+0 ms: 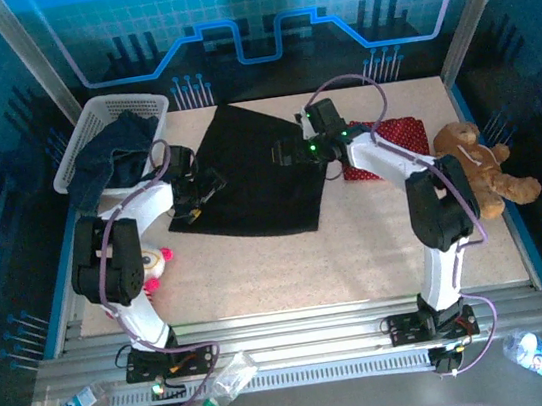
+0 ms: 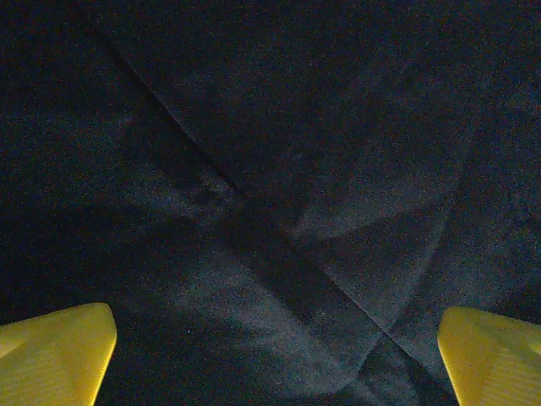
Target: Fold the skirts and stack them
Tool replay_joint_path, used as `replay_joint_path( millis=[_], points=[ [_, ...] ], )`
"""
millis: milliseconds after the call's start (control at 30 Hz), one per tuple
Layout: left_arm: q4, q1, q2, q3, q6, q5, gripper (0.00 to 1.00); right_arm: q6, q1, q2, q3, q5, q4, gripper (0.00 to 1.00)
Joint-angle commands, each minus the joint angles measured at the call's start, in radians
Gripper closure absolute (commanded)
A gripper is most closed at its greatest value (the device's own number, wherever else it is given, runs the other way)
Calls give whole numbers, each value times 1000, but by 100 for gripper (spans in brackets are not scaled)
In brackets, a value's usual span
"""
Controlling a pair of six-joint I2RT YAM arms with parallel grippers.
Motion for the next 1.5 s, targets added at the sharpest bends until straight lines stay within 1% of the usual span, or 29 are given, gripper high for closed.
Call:
replay_joint_path(
  millis=[0, 100, 300, 500, 733, 867, 967, 1100, 1200, 1300, 1400, 1467],
  points=[
    [16, 3, 19, -45, -27, 25, 1, 99, -12, 80, 52, -11, -158, 0],
    [27, 3, 25, -83, -37, 37, 1, 104, -9, 140, 105, -54, -184, 0],
    [43, -7, -2, -171, -62, 70, 1, 98, -8, 230, 209, -61, -253, 0],
    [48, -58, -76, -268, -108, 74, 1, 108, -27, 329, 294, -84, -282, 0],
    [54, -126, -119, -338, -173, 96, 1, 130, -44, 420, 369, -71, -272, 0],
    [61, -164, -142, -348, -200, 134, 1, 153, -45, 437, 381, -46, -232, 0],
    [46, -169, -171, -343, -204, 112, 1, 171, -49, 442, 400, -45, -221, 0],
    [22, -168, -221, -353, -214, 31, 1, 191, -49, 403, 371, -15, -196, 0],
    [-16, -161, -259, -360, -219, -34, 1, 189, -49, 329, 314, -1, -165, 0],
    [-35, -136, -311, -389, -234, -72, 1, 199, -49, 233, 203, 21, -89, 0],
    [-22, -120, -365, -412, -244, -57, 1, 211, -49, 106, 40, 29, 46, 0],
    [-49, -120, -401, -408, -242, -70, 1, 225, -46, 17, -74, 56, 134, 0]
  ],
)
